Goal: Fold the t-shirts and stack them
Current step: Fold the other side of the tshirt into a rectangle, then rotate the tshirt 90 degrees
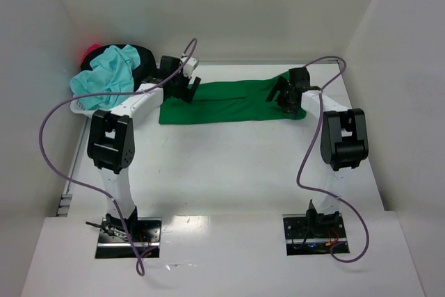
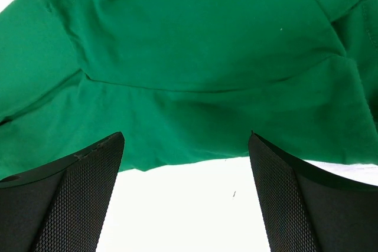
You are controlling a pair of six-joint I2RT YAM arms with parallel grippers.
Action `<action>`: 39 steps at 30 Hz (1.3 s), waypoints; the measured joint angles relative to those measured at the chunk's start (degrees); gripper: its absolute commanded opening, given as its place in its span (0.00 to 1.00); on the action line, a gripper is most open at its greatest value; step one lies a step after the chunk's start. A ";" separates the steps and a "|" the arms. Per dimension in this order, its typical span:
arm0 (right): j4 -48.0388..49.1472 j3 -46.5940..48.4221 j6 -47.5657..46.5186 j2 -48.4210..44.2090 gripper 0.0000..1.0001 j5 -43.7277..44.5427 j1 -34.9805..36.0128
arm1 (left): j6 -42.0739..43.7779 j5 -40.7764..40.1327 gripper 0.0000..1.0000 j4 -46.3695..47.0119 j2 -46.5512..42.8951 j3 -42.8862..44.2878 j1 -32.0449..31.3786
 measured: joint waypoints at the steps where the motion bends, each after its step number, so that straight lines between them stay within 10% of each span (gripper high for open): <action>1: 0.02 -0.13 0.00 0.00 0.91 -0.02 0.00 | 2.71 -0.33 0.97 -0.02 0.44 0.39 -0.31; 21: -1.38 -0.63 -0.70 -11.10 1.00 -1.46 0.02 | 20.00 10.29 0.99 -13.81 17.68 14.32 2.05; 39: -2.67 -6.80 -0.85 -16.04 1.00 -0.07 0.02 | 9.97 13.79 0.99 -14.56 8.63 -0.20 -10.67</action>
